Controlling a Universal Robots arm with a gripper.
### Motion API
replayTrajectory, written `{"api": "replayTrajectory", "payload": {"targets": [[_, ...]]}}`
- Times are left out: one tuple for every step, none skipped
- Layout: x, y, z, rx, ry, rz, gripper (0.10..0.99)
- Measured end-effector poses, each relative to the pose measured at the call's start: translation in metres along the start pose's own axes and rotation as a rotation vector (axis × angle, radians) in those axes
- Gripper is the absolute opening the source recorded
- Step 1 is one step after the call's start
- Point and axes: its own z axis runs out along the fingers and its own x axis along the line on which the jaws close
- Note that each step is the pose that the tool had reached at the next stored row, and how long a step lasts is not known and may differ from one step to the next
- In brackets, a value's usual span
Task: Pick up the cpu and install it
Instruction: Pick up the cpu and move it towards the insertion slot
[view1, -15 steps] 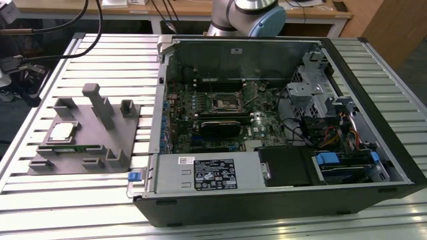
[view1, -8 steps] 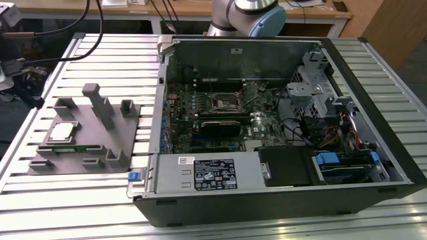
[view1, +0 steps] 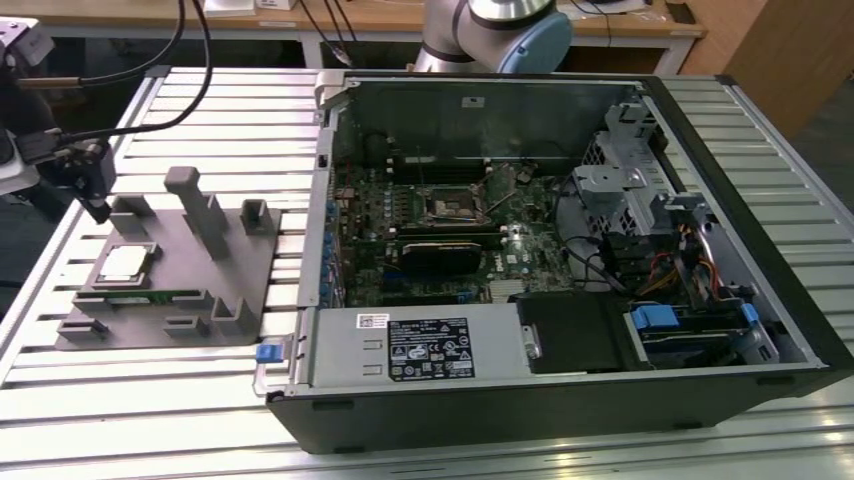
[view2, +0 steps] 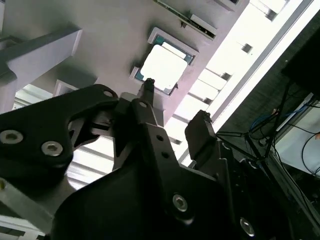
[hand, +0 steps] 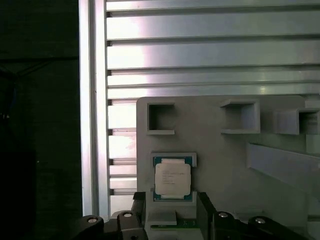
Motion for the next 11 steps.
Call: {"api": "replayTrajectory", "payload": {"targets": [[0.0, 0.0, 0.001, 0.0, -0.0002, 0.0, 0.525], [-0.0001, -0.0001, 0.0018, 0.0, -0.0004, 0.0, 0.584], [-0.0001, -0.0001, 0.0024, 0.0, -0.0005, 0.0, 0.584], [0.0, -0.0001, 0.0029, 0.0, -0.0005, 0.0, 0.647], [-0.0001, -0.0002, 0.0034, -0.003, -0.0003, 0.0, 0.647], [-0.0001, -0.0001, 0.0037, -0.006, -0.0002, 0.0, 0.647], [-0.0001, -0.0001, 0.0041, -0.008, -0.0001, 0.0, 0.647], [-0.0001, -0.0001, 0.0043, -0.008, -0.0001, 0.0, 0.647], [-0.0001, -0.0001, 0.0047, -0.008, -0.0002, 0.0, 0.647], [-0.0001, -0.0001, 0.0052, -0.008, -0.0003, 0.0, 0.647], [-0.0001, -0.0002, 0.0056, -0.008, -0.0004, 0.0, 0.647]]}}
